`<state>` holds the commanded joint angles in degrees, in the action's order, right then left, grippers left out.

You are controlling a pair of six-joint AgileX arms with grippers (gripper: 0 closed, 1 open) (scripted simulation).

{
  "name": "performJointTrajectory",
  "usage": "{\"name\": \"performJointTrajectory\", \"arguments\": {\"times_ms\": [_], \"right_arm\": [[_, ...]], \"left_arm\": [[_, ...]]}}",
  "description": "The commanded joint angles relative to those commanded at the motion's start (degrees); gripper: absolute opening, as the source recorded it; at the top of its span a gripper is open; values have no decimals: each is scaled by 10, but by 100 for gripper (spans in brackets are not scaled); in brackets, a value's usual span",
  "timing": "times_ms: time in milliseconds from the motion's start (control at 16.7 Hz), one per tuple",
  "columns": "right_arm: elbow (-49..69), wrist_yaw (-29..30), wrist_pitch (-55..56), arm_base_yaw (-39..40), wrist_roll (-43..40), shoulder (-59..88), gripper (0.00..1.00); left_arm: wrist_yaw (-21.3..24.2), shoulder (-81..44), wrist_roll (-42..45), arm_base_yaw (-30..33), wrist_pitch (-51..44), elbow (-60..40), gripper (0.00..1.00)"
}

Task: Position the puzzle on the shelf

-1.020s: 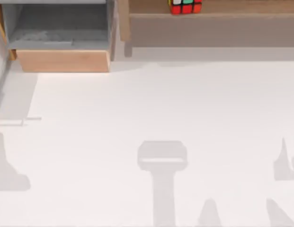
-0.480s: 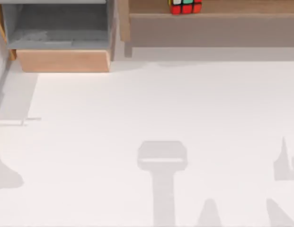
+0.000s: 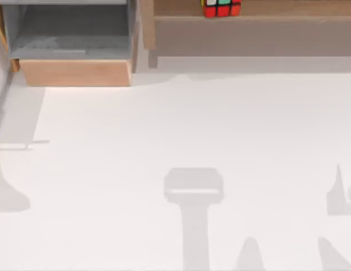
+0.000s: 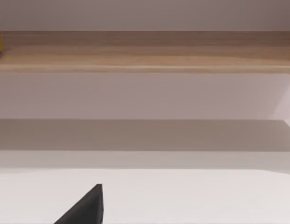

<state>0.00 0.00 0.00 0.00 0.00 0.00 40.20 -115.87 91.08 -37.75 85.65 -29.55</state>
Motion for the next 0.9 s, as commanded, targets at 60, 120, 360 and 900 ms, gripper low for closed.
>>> {"name": "performJointTrajectory", "arguments": {"times_ms": [60,120,360,900], "right_arm": [[0,0,0,0,0,0,100],[0,0,0,0,0,0,100],[0,0,0,0,0,0,100],[0,0,0,0,0,0,100]], "left_arm": [[0,0,0,0,0,0,92],[0,0,0,0,0,0,85],[0,0,0,0,0,0,55],[0,0,0,0,0,0,0]]}}
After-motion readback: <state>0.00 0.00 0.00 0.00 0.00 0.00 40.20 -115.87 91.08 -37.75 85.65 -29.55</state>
